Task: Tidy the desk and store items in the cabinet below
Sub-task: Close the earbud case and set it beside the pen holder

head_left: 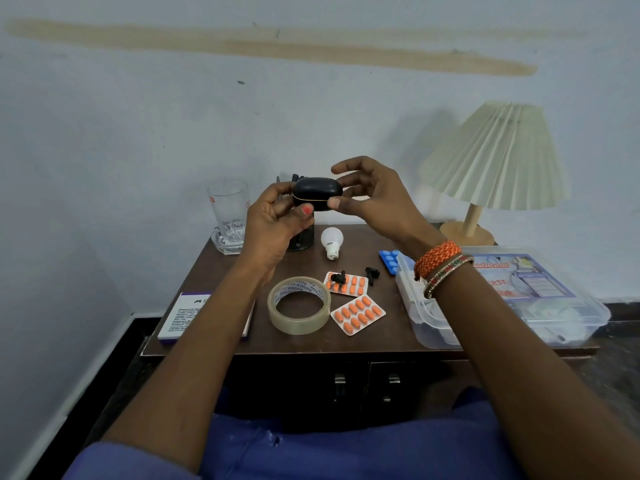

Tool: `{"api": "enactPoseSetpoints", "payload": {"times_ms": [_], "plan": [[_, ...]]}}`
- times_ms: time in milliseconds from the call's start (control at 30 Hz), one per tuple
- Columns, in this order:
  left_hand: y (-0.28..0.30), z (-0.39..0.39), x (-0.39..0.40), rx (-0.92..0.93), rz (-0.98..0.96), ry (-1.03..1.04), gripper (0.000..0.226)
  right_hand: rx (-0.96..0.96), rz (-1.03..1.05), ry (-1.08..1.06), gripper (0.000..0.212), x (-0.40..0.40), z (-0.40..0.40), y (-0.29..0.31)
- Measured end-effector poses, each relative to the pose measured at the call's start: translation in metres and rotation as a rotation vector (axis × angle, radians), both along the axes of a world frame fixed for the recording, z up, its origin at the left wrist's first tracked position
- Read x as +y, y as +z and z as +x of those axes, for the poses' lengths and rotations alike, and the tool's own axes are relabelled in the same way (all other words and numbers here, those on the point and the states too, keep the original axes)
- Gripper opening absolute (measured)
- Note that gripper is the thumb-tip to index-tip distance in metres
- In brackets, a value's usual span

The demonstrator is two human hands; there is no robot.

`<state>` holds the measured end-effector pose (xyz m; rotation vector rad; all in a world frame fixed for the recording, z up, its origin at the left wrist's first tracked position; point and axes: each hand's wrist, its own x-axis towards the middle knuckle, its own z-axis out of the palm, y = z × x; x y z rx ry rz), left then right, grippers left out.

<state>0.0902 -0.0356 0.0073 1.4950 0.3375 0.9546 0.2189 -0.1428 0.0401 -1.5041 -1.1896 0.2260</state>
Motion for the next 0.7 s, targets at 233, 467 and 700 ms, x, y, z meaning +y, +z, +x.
{"api": "enactPoseSetpoints", "payload": {"times_ms": [233,467,700], "plan": [[0.001,0.0,-0.004,0.037,0.064,-0.006,0.031,-0.076,-0.008,-0.058,0.021,-0.001,0.005,-0.001],[0.002,0.004,-0.008,0.071,0.076,-0.007,0.034,-0.06,-0.028,-0.112,0.034,-0.003,0.012,-0.003],[0.001,0.004,-0.008,0.118,0.077,0.004,0.035,-0.096,-0.04,-0.152,0.04,-0.002,0.014,-0.005]]}}
